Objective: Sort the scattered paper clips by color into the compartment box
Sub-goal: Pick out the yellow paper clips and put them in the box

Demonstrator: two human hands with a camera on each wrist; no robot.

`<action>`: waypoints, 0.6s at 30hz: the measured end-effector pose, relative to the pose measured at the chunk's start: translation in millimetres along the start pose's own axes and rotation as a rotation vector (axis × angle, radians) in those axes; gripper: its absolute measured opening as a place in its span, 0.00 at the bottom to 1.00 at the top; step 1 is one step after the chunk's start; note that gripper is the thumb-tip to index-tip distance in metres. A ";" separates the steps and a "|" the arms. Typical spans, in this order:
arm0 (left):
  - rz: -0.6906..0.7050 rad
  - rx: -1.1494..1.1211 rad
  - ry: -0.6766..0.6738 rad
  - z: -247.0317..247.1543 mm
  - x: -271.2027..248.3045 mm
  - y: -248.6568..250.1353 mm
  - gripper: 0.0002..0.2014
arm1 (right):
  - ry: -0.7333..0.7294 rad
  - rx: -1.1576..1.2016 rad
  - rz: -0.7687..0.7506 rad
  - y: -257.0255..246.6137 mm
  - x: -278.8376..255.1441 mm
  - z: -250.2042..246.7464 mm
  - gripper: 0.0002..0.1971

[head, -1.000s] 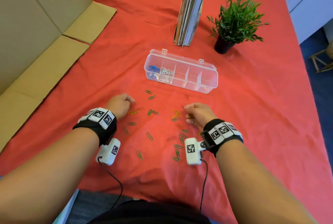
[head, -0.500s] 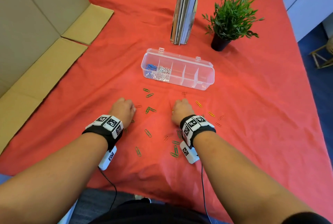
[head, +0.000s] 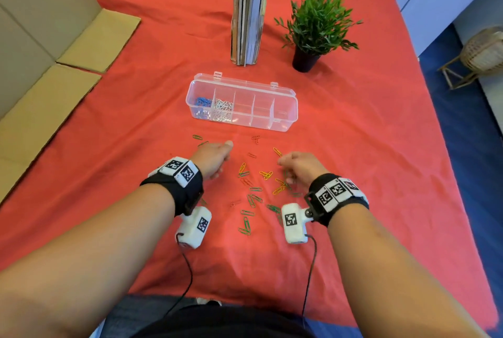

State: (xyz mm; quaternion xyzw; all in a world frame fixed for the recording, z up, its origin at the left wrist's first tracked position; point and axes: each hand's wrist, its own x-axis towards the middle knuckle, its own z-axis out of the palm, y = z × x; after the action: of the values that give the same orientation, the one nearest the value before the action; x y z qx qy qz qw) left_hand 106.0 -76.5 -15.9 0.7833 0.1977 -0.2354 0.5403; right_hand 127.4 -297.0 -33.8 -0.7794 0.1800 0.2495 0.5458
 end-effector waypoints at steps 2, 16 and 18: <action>0.076 0.238 -0.005 11.6 6.5 5.1 0.18 | 0.018 -0.503 -0.146 5.1 -0.5 6.4 0.08; 0.267 0.910 0.063 44.4 26.0 0.9 0.11 | 0.023 -1.106 -0.406 17.0 2.3 36.1 0.13; 0.269 0.848 0.062 42.7 27.3 -0.8 0.08 | -0.038 -1.085 -0.361 10.6 2.4 31.5 0.13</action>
State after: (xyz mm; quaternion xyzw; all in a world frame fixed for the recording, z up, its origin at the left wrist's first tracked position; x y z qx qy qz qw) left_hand 121.1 -114.9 -45.4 0.9611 -0.0036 -0.1996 0.1909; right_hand 117.5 -271.0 -52.1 -0.9618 -0.1198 0.2227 0.1044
